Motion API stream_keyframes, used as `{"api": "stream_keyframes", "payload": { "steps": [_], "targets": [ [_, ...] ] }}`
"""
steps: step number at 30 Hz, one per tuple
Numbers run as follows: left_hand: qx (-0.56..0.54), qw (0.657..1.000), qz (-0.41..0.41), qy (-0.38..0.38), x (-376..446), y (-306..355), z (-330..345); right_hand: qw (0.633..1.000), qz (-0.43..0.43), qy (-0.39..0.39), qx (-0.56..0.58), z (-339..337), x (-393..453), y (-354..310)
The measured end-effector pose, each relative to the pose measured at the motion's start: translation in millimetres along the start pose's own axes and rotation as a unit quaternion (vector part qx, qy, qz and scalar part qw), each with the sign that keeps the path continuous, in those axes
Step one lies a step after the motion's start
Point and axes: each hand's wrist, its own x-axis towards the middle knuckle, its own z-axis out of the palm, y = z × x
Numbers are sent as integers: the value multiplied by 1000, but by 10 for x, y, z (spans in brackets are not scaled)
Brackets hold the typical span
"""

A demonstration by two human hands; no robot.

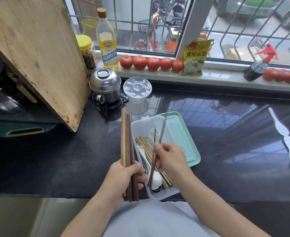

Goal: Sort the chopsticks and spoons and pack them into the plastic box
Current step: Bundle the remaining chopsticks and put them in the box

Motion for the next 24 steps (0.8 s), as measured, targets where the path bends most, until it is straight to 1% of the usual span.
{"api": "stream_keyframes", "payload": {
  "steps": [1, 2, 4, 5, 6, 7, 8, 11, 13, 15, 17, 19, 22, 24],
  "targets": [
    [-3, 1000, 1, 25, 32, -24, -46, 996, -16, 44, -72, -84, 72, 21],
    [0, 999, 5, 43, 53, -42, -88, 984, -31, 56, -166, -158, 128, 43],
    [1, 998, 15, 62, 72, -69, -148, 942, -20, -1, -335, -179, 168, 97],
    [-3, 998, 18, 65, 68, -73, -155, 921, -5, -33, -387, -139, 177, 152],
    [-10, 998, 21, 65, 58, -70, -150, 908, 3, -52, -415, -77, 187, 208],
    [-17, 998, 24, 62, 47, -63, -140, 903, 9, -61, -425, -12, 212, 264],
    [-20, 998, 28, 56, 26, -49, -122, 904, 18, -62, -423, 44, 241, 292],
    [-15, 999, 36, 37, -28, -22, -80, 911, 30, -34, -411, 128, 390, 304],
    [-2, 999, 39, 38, -35, -31, -77, 917, 33, -26, -396, 137, 449, 280],
    [10, 998, 39, 48, -29, -51, -83, 920, 45, -53, -385, 145, 496, 314],
    [11, 998, 33, 47, -34, -72, -90, 925, 81, -90, -359, 131, 471, 371],
    [1, 999, 31, 35, -59, -78, -101, 941, 91, -89, -314, 57, 390, 405],
    [3, 999, 34, 25, -103, -95, -128, 974, 52, -56, -212, -100, 167, 355],
    [27, 999, 38, 12, -130, -86, -111, 987, 40, -91, -124, -146, -28, 230]
  ]
}}
